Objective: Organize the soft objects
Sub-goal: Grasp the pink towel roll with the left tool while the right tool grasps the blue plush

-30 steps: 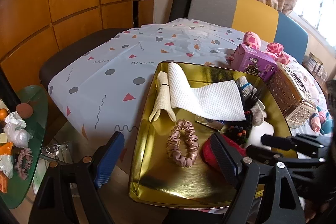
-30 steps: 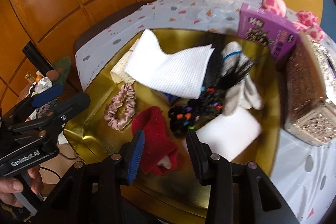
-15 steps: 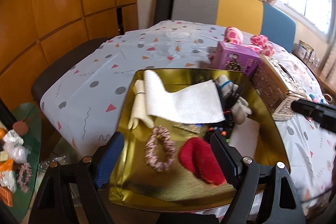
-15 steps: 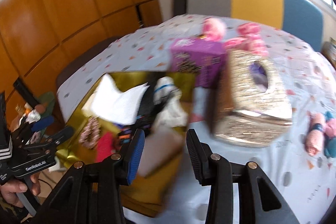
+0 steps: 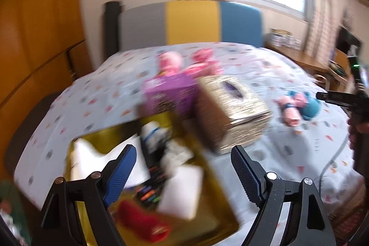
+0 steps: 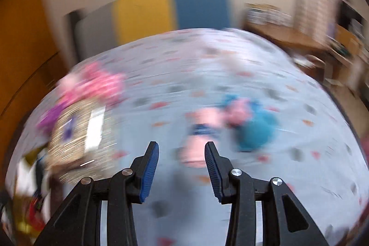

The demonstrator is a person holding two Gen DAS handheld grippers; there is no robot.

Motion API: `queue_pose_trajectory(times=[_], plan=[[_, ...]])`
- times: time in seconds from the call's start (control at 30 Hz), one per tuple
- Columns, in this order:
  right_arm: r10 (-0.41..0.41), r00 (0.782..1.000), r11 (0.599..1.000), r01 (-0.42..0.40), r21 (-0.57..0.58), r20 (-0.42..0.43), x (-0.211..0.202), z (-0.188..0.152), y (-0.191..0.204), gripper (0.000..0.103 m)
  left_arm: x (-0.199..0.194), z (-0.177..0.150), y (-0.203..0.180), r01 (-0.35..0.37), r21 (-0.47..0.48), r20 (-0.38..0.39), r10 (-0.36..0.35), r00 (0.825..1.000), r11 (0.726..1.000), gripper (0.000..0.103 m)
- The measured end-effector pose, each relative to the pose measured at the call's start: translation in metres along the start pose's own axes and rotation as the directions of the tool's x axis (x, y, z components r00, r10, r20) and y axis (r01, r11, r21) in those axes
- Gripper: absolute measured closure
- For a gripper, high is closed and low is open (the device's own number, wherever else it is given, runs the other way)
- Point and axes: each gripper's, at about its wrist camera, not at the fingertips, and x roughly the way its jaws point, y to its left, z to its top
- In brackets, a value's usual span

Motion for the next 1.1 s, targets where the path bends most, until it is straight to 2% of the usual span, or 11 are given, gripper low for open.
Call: queue_pose_trajectory(times=[0.1, 0.17, 0.23, 0.33, 0.5, 0.6, 0.7, 0.77, 0.83, 0.93, 1.1], plan=[[-0.130, 0.991, 0.978, 0.127, 0.163, 0.009, 0.007, 0.005, -0.063, 0.062, 0.007, 0.021, -0.039, 0.081, 0.074, 0.018, -0.083, 0.996, 0.994, 0.018], [-0.180, 0.984, 0.949, 0.173, 0.265, 0.003, 0.010, 0.001, -0.097, 0.062, 0.012, 0.033, -0.063, 0.126, 0.110, 0.017, -0.129, 0.992, 0.986, 0.018], [-0.196, 0.981, 0.910, 0.186, 0.371, -0.012, 0.011, -0.007, -0.131, 0.062, 0.019, 0.046, -0.093, 0.181, 0.152, 0.010, -0.184, 0.983, 0.972, 0.019], [-0.170, 0.985, 0.858, 0.163, 0.488, -0.030, 0.010, -0.013, -0.156, 0.062, 0.035, 0.060, -0.136, 0.255, 0.196, -0.024, -0.255, 0.967, 0.947, 0.019], [-0.111, 0.993, 0.838, 0.115, 0.533, -0.040, 0.011, -0.019, -0.165, 0.062, 0.070, 0.072, -0.203, 0.330, 0.243, -0.091, -0.318, 0.944, 0.912, 0.019], [-0.086, 0.995, 0.837, 0.098, 0.538, -0.047, 0.014, -0.019, -0.162, 0.062, 0.099, 0.076, -0.245, 0.357, 0.271, -0.146, -0.328, 0.933, 0.894, 0.019], [-0.063, 0.997, 0.838, 0.077, 0.541, -0.044, 0.015, -0.019, -0.159, 0.062, 0.126, 0.076, -0.273, 0.364, 0.282, -0.184, -0.322, 0.929, 0.888, 0.019], [-0.053, 0.998, 0.837, 0.067, 0.542, -0.042, 0.015, -0.019, -0.159, 0.061, 0.146, 0.077, -0.290, 0.387, 0.277, -0.223, -0.333, 0.916, 0.880, 0.019], [-0.038, 0.998, 0.837, 0.055, 0.544, -0.043, 0.016, -0.019, -0.159, 0.061, 0.168, 0.077, -0.305, 0.395, 0.271, -0.262, -0.328, 0.908, 0.878, 0.019], [-0.012, 0.999, 0.836, 0.035, 0.548, -0.046, 0.018, -0.019, -0.159, 0.061, 0.201, 0.076, -0.323, 0.384, 0.274, -0.305, -0.299, 0.904, 0.882, 0.018], [0.017, 0.998, 0.839, 0.015, 0.544, -0.054, 0.021, -0.018, -0.156, 0.061, 0.248, 0.078, -0.339, 0.377, 0.217, -0.371, -0.281, 0.885, 0.900, 0.019]])
